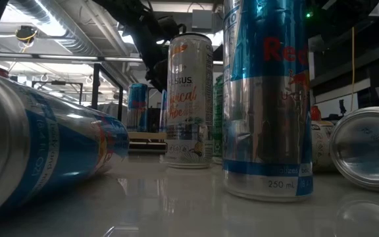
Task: Sort soda cans
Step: Put the blue soda can on the shelf
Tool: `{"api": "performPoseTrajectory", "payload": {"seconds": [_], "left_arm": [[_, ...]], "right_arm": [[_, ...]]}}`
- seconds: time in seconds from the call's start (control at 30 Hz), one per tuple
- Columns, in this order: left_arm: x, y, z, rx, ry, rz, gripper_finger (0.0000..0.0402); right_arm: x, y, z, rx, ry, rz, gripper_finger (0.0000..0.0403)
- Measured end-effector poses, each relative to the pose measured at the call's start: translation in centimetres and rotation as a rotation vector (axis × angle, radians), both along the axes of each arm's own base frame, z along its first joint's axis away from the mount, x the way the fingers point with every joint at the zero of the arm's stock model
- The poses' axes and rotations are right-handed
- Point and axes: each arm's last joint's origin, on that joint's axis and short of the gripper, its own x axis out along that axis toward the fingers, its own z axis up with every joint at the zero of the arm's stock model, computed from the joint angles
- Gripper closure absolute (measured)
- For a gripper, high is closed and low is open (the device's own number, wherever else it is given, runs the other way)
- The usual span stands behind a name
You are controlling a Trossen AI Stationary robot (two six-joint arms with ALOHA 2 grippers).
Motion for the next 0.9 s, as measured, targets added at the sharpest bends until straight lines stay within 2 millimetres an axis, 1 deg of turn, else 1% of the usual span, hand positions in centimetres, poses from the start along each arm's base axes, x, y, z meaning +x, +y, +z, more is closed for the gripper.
{"api": "performPoseTrajectory", "payload": {"seconds": [0.23, 0.53, 0.7, 0.9], "left_arm": [[0.09, -0.66, -0.17, 0.007, 0.044, 0.003, 0.0143], [0.09, -0.72, -0.19, 0.011, 0.051, 0.006, 0.0141], [-0.02, -0.77, -0.6, 0.0, 0.077, 0.006, 0.0117], [0.01, -0.76, -0.48, -0.011, 0.057, 0.035, 0.0085]], "right_arm": [[0.0, 0.0, 0.0, 0.0, 0.0, 0.0, 0.0004], [0.0, 0.0, 0.0, 0.0, 0.0, 0.0, 0.0004], [0.0, 0.0, 0.0, 0.0, 0.0, 0.0, 0.0004], [0.0, 0.01, 0.0, 0.0, 0.0, 0.0, 0.0004]]}}
